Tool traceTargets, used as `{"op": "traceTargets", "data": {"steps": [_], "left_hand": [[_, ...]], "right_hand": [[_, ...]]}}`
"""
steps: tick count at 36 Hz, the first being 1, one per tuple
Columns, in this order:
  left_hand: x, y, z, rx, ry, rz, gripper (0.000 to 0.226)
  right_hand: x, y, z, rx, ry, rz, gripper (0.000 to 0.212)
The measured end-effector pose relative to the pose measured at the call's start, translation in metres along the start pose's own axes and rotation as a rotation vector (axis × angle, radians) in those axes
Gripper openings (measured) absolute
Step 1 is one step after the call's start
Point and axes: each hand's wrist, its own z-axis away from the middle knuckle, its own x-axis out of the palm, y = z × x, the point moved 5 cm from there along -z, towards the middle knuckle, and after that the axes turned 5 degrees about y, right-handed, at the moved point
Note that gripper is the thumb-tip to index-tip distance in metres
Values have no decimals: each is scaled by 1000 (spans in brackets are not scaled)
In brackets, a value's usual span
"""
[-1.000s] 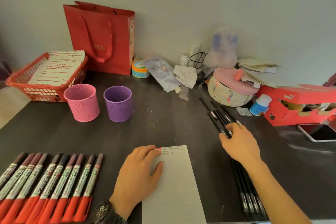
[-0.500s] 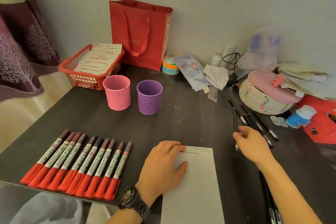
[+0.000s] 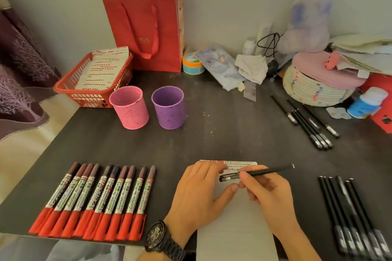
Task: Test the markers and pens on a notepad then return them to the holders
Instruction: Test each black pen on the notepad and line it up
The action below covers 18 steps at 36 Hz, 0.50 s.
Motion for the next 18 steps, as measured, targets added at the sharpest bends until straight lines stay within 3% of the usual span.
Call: {"op": "traceTargets", "data": {"steps": [4,9,18], "left_hand": [[4,7,0,148,-8,-54,38],[9,3,0,94,-80,-72,40],[-1,3,-3,123,86,-106,56]], "right_hand": [[4,-2,1,-20,-94,36,12],[8,1,1,-41,-120,91,9],[5,2,-1,-34,-87,46,16]]}}
